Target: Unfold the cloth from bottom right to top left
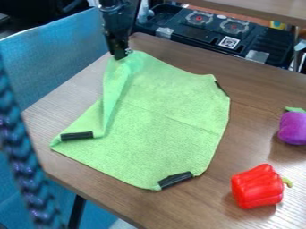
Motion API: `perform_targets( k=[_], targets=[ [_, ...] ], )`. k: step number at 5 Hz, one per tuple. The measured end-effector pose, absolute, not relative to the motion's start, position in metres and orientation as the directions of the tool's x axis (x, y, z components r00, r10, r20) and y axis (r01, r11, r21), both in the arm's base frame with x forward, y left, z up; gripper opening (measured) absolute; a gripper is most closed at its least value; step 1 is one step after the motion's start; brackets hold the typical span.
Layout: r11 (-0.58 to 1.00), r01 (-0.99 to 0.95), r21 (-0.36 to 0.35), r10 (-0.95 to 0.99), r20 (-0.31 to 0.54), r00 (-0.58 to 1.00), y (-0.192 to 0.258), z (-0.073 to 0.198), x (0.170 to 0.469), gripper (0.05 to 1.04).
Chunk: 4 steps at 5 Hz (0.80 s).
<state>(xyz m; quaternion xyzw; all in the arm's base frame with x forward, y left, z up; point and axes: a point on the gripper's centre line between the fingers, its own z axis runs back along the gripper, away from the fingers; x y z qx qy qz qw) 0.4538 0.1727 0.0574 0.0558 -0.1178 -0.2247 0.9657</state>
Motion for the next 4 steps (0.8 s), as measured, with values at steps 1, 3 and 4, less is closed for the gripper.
perform_targets(
  k=[1,3,4],
  targets=[
    [0.905,0.4,0.144,-0.423,0.21,0.882,0.18,0.049,0.447,0.77],
    [0.92,0.355,0.166,-0.39,0.299,0.871,0.187,0.096,0.435,1.001],
    [0.928,0.343,0.147,-0.373,0.351,0.859,0.188,0.124,0.413,1.0]
  ],
)
